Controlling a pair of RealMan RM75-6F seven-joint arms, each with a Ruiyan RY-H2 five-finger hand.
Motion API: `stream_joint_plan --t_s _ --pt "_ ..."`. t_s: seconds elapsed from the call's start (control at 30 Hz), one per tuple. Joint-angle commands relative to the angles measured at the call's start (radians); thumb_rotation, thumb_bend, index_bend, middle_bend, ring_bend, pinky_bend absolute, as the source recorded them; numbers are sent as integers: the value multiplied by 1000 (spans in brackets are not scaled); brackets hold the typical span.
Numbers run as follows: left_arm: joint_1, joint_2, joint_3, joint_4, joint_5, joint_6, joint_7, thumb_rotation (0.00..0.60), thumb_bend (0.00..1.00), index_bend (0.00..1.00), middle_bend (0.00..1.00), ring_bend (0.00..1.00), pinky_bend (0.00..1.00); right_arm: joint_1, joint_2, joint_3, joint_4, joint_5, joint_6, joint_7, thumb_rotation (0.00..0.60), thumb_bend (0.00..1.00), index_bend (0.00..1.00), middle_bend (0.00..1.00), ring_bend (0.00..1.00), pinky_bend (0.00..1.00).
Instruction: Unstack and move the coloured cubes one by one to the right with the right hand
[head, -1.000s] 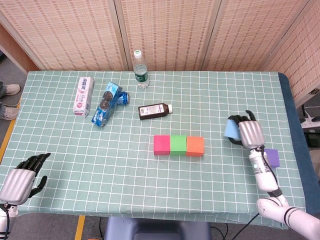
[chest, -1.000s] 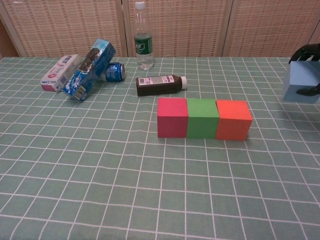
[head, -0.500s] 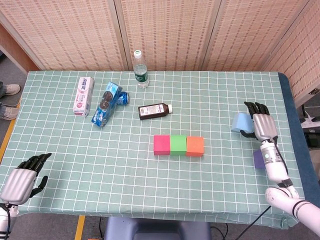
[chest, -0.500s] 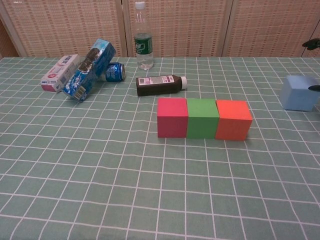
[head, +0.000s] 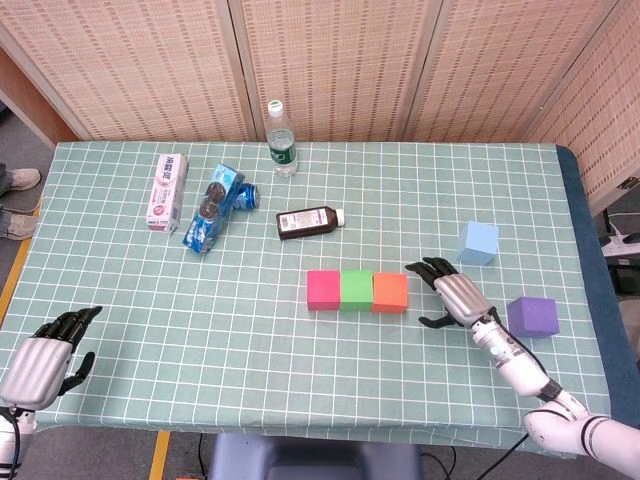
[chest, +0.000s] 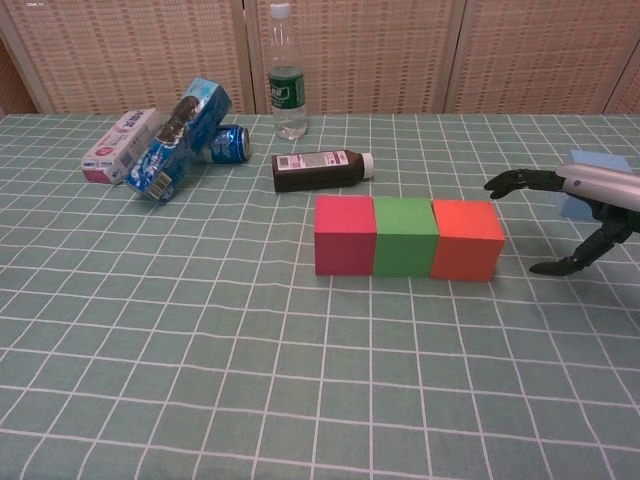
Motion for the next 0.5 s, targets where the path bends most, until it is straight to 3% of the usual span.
stream_joint_plan --t_s 0.03,0.27,0.5 --pt "-1 -1 -1 1 -3 -2 0 600 470 129 188 200 388 21 -9 -4 -4 9 -33 13 600 116 122 123 0 0" --pt "-3 -1 -1 0 -2 -7 7 600 470 129 188 200 387 62 -82 19 72 23 -48 24 600 112 146 157 0 0" --pt "-1 1 -2 3 -4 -2 -3 600 471 129 188 200 388 85 -128 9 115 7 -46 83 600 112 198 217 0 0"
